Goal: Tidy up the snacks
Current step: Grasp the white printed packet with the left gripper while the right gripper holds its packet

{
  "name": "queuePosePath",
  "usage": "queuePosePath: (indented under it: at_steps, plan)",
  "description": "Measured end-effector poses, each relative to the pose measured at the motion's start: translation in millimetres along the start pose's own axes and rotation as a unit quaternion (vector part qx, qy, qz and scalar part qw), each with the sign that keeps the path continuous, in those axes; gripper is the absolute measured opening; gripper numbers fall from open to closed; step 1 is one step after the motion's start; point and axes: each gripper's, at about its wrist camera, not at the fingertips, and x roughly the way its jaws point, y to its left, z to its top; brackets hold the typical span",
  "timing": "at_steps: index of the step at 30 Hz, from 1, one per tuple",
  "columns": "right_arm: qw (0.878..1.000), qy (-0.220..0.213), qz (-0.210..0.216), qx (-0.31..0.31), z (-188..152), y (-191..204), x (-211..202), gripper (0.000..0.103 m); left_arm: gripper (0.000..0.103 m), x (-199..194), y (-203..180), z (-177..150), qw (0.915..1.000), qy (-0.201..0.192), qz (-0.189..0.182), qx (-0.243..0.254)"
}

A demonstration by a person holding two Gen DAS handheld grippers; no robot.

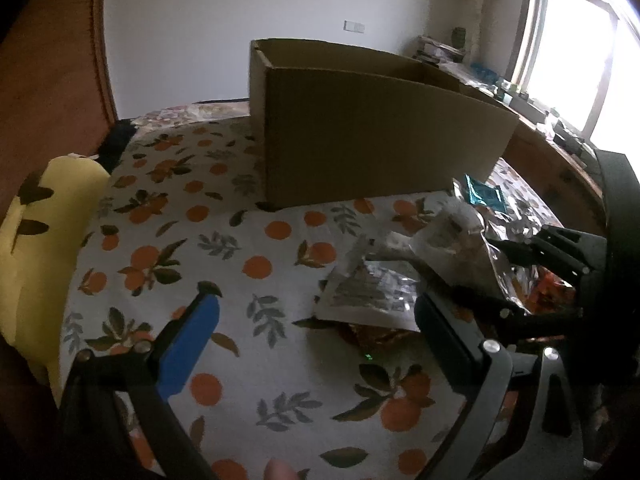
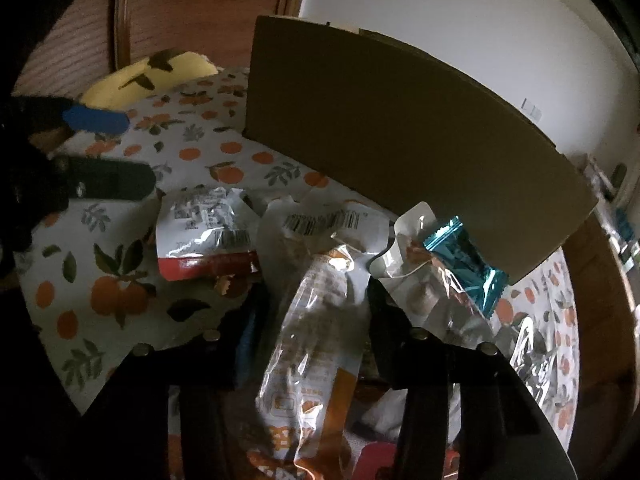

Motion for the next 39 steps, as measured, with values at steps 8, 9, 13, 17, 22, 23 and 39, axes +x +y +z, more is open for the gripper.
queuePosePath:
  at_steps: [8,9,13,17,22,23,39]
  plan:
    - [0.997,-0.041,0.04,0.052,5,-22,-23,0.032,0.099,11,-21,8,0.9993,0.006,-0.033,0.018]
    - [0.997,-0.044,0.036,0.056,6,-25,-25,0.031,0.099,14,-25,10,0.9988,0.008,-0.043,0.02]
    - [0.995,-0.048,0.042,0.07,8,-36,-27,0.031,0.097,30,-36,19,0.9975,0.034,-0.052,0.034]
    - [0.995,-0.045,0.054,0.075,9,-42,-25,0.031,0.096,41,-43,24,0.9957,0.06,-0.048,0.052]
    - [0.993,-0.062,0.063,0.081,11,-48,-34,0.03,0.094,54,-40,20,0.9921,0.102,-0.064,0.036]
    - [0.993,-0.065,0.063,0.079,12,-48,-37,0.03,0.093,56,-40,20,0.9916,0.106,-0.065,0.038]
    - [0.993,-0.068,0.065,0.078,13,-49,-41,0.03,0.049,35,-43,10,0.9925,0.079,-0.053,0.076]
